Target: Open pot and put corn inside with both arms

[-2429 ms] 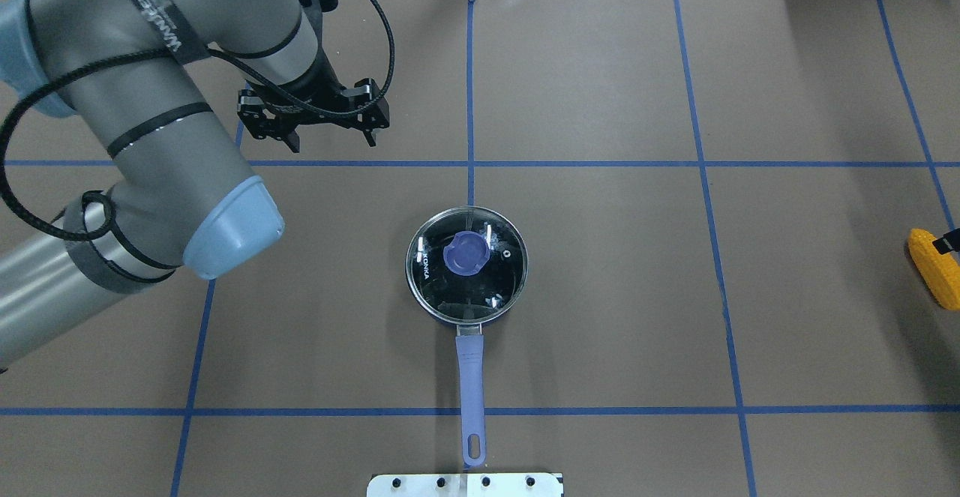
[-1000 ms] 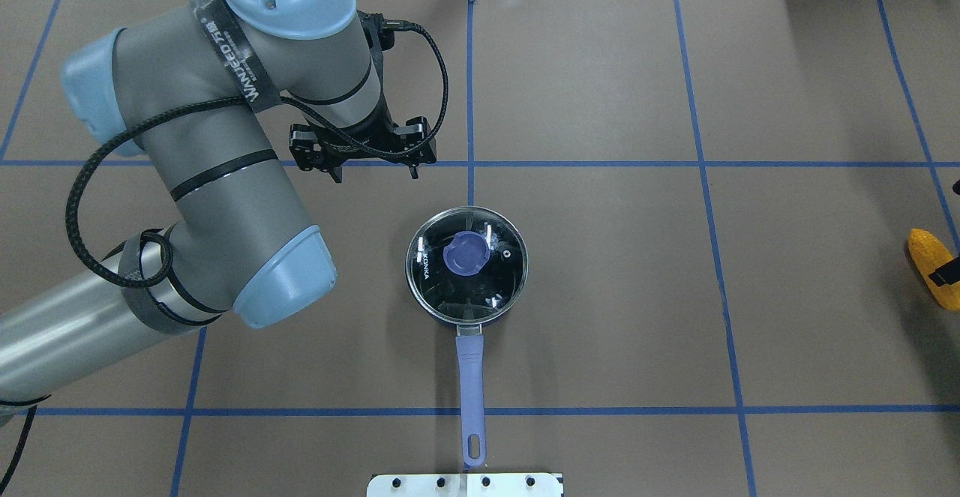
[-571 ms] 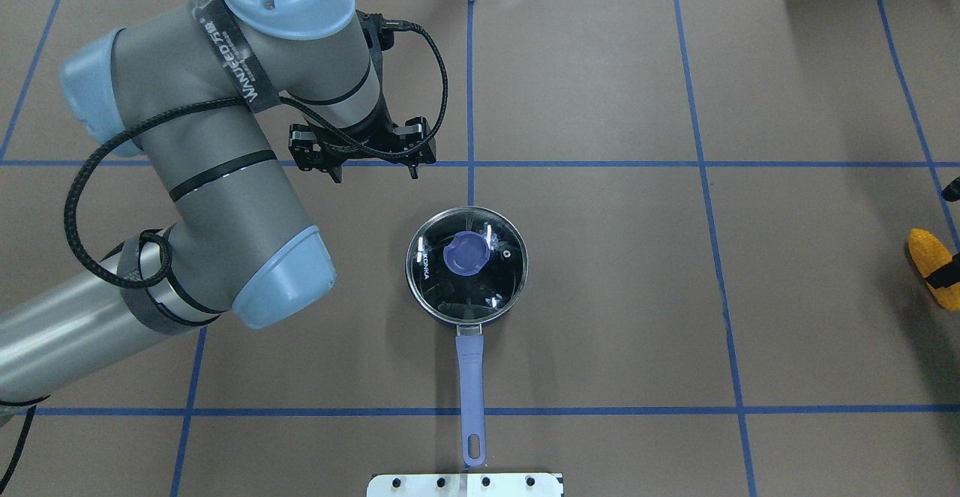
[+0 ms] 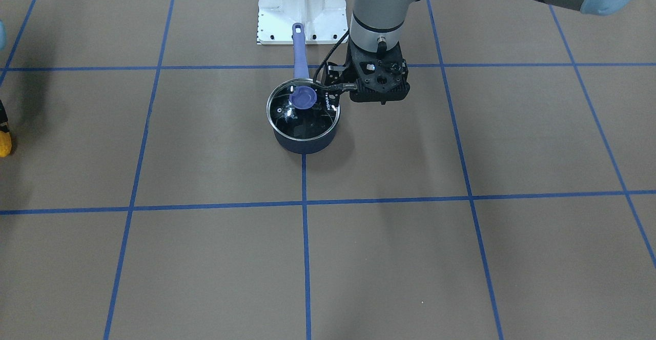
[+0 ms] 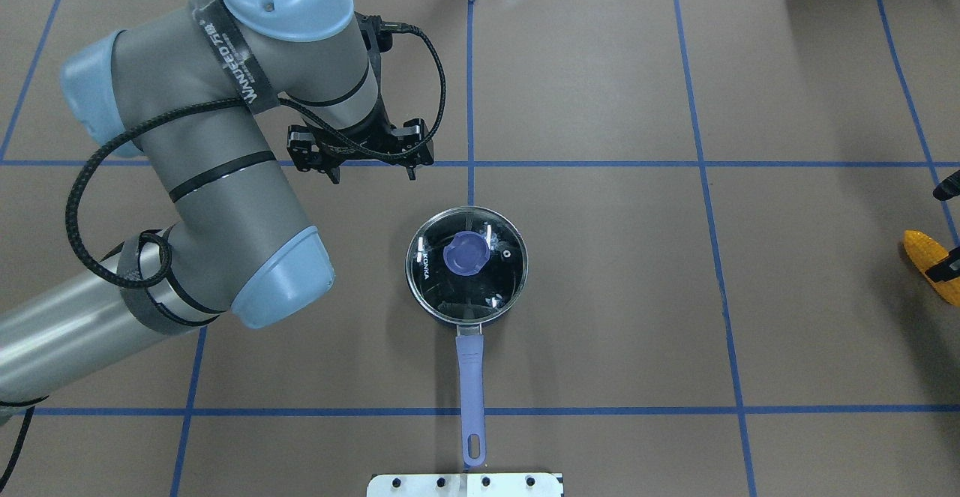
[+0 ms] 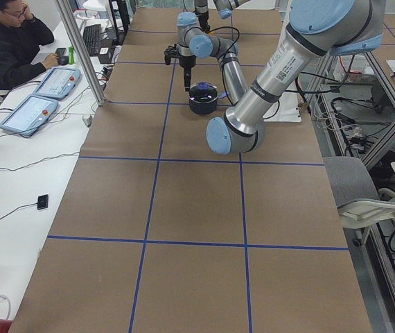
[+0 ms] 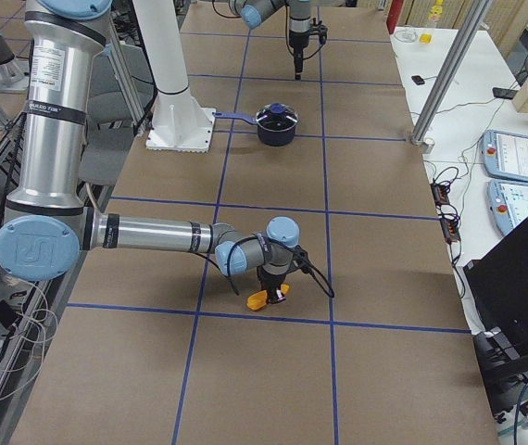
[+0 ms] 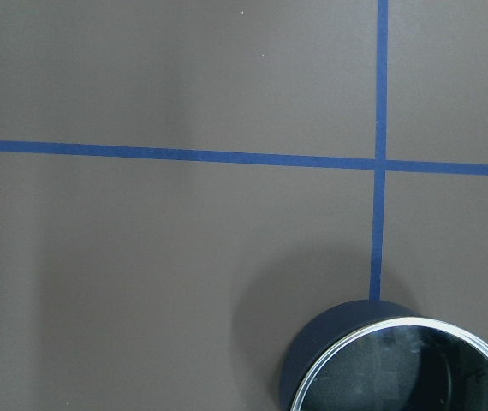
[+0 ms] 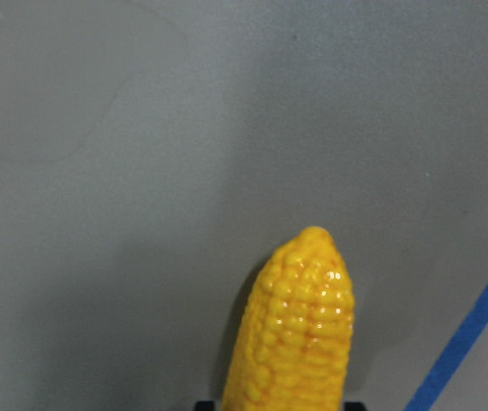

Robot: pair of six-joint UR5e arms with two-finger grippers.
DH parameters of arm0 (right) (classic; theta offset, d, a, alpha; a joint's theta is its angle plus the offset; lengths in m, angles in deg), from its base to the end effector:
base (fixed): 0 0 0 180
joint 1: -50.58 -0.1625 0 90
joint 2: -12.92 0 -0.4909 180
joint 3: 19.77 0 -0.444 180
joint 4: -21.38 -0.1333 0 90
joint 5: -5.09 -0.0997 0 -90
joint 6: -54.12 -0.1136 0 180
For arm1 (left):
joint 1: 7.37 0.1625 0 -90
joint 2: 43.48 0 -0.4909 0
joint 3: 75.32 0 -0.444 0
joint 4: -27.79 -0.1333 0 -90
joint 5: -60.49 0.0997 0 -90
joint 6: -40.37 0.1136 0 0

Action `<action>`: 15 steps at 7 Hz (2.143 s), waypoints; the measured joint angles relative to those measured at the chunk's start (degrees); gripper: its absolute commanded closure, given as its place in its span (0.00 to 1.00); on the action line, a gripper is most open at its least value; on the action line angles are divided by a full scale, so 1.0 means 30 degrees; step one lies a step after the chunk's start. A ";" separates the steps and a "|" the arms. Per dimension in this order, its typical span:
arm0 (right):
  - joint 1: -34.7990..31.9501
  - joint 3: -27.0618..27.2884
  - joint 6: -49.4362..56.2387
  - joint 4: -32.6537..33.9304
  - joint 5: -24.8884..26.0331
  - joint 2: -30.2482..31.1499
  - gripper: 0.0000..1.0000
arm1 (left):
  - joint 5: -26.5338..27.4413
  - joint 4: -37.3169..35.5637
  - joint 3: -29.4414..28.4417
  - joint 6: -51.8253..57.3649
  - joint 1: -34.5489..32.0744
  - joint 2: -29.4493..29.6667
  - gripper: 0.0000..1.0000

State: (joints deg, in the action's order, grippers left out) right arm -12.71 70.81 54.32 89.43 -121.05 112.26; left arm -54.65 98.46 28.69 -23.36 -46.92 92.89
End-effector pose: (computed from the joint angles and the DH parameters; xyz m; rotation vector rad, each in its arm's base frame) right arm -0.1552 -0.4560 0.7811 0.0735 -0.6701 -0.5246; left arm 0.4991 -0.5224 0.1273 0.0305 0.8189 -0.0615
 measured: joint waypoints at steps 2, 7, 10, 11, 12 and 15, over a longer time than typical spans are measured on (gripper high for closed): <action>-0.0012 0.0145 -0.0002 0.0012 -0.0014 -0.0146 0.75 | 0.0000 0.0000 -0.0011 0.0022 0.0000 0.0003 0.01; -0.0055 0.0653 -0.0343 0.1183 -0.0291 -0.1887 0.73 | 0.0452 -0.0004 -0.1530 -0.0748 0.0843 0.1754 0.01; -0.0055 0.1876 -0.0387 0.3747 -0.0289 -0.2930 0.73 | 0.1276 0.0599 -0.2468 -0.0786 0.2134 0.2153 0.01; -0.0052 0.2006 -0.0433 0.4061 -0.0289 -0.3141 0.73 | 0.1305 0.1465 -0.3043 -0.0834 0.2410 0.2190 0.01; -0.0039 0.2041 -0.0583 0.4227 -0.0289 -0.3338 0.73 | 0.1314 0.2316 -0.3594 -0.0970 0.2609 0.2188 0.01; -0.0027 0.2036 -0.0900 0.4436 -0.0288 -0.3625 0.73 | 0.1293 0.3243 -0.4143 -0.1331 0.3059 0.2060 0.01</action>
State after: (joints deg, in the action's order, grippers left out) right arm -12.79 76.92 51.62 102.73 -121.91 101.38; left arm -50.77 108.19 16.26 -27.35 -37.75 99.07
